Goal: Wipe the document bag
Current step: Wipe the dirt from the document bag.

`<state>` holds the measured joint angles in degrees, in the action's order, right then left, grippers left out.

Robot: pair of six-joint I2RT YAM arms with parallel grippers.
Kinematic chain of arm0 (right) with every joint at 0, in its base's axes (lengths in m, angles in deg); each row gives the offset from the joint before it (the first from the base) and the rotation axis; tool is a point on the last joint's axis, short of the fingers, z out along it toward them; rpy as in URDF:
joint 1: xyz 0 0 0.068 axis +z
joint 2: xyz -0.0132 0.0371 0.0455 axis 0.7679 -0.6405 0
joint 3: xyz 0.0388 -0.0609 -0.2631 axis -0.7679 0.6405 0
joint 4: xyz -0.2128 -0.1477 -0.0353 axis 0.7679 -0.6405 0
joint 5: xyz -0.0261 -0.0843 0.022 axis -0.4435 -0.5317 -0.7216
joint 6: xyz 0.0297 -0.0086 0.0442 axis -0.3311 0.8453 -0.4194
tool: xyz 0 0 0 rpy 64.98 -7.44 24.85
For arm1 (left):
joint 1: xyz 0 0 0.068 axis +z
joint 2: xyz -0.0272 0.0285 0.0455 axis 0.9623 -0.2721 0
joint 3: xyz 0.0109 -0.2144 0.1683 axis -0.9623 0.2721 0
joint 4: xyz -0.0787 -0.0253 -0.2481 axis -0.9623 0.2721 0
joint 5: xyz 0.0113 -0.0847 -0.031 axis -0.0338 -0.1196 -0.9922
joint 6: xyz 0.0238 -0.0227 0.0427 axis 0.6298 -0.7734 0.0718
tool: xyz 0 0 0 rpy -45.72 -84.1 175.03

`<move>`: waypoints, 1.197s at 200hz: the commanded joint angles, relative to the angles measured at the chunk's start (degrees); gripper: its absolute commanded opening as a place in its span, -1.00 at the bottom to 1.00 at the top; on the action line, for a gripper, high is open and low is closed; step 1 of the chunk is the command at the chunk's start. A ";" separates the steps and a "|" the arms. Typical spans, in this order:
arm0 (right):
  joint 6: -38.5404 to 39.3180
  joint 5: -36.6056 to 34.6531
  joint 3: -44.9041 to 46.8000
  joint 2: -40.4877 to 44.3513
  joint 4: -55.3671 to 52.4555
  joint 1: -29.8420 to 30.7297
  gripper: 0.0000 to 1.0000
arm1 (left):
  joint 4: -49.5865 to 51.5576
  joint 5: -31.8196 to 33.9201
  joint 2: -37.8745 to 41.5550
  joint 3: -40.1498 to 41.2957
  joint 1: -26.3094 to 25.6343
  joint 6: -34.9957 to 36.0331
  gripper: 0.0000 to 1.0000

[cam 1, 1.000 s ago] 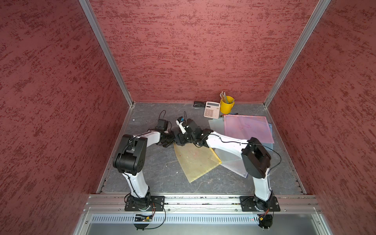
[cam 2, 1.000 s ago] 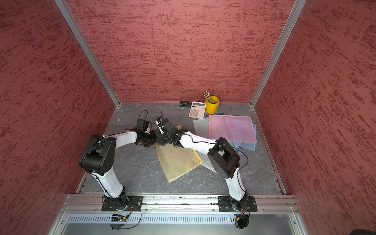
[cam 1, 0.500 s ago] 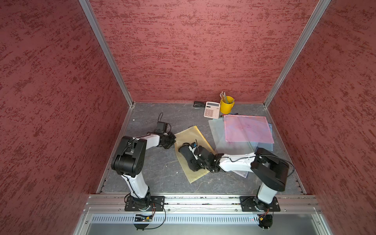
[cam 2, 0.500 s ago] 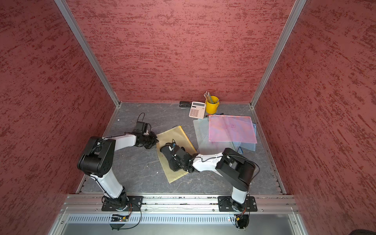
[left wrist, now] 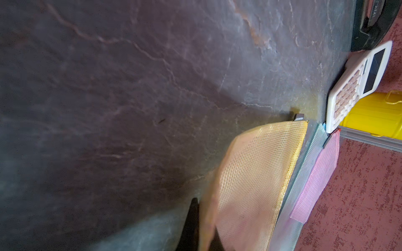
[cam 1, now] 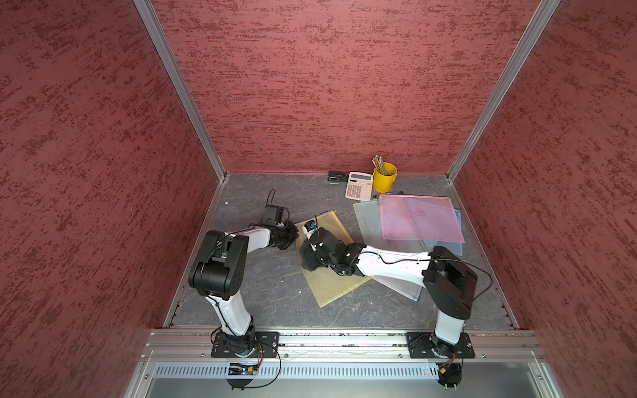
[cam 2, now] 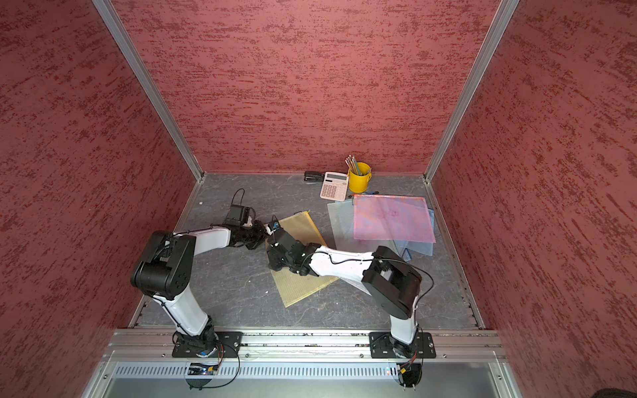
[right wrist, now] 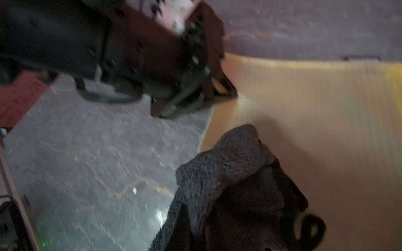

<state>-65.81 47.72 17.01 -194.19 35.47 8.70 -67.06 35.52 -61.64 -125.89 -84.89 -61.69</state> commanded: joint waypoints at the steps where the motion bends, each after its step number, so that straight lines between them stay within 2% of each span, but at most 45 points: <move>1: 2.60 2.43 1.04 -7.86 5.41 1.00 -1.00 | -1.60 0.83 -0.84 1.21 -0.48 -0.38 -1.00; 16: 1.47 -0.52 3.28 -10.04 5.99 2.21 -1.00 | -2.13 0.94 -1.05 1.46 -0.73 -1.48 -1.00; 42: -0.05 -3.29 9.06 -8.58 7.25 3.86 -1.00 | -1.96 1.49 -0.87 1.39 -1.19 -1.98 -1.00; 68: -3.78 -3.98 12.96 -7.15 0.26 5.33 -1.00 | -0.58 1.21 -0.52 0.51 -0.32 -0.91 -1.00; 109: -17.54 -2.30 30.73 11.47 -10.21 8.36 -1.00 | 2.07 -0.72 0.88 -0.26 2.65 4.67 -1.00; 122: -16.78 -4.82 30.40 17.08 -14.06 8.04 -1.00 | 4.37 -1.05 0.79 -1.21 2.44 7.62 -1.00; 137: -12.45 -7.70 24.90 19.05 -14.96 5.88 -1.00 | 5.23 -1.41 0.79 -1.36 1.99 9.69 -1.00; 153: -6.08 -7.07 15.40 15.28 -11.38 3.07 -1.00 | 5.05 -1.52 0.88 -0.59 1.47 10.00 -1.00; 167: -1.08 -4.81 6.35 8.44 -7.18 2.35 -1.00 | 4.03 -1.43 1.11 0.56 1.12 9.33 -1.00; 192: 2.28 0.79 -5.46 -4.86 -1.81 2.30 -1.00 | 2.73 -0.92 1.10 1.45 0.62 8.33 -1.00; 215: 1.42 3.31 -8.25 -13.17 0.53 1.96 -1.00 | 2.26 -1.04 0.45 1.28 0.39 7.16 -1.00; 239: -1.50 5.62 -3.14 -15.41 3.00 1.57 -1.00 | 1.56 -1.57 -0.28 0.81 0.22 6.28 -1.00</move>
<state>-66.16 49.01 9.56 -207.13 36.89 10.65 -64.41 34.18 -61.53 -125.28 -84.10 -54.43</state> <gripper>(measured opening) 0.067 0.054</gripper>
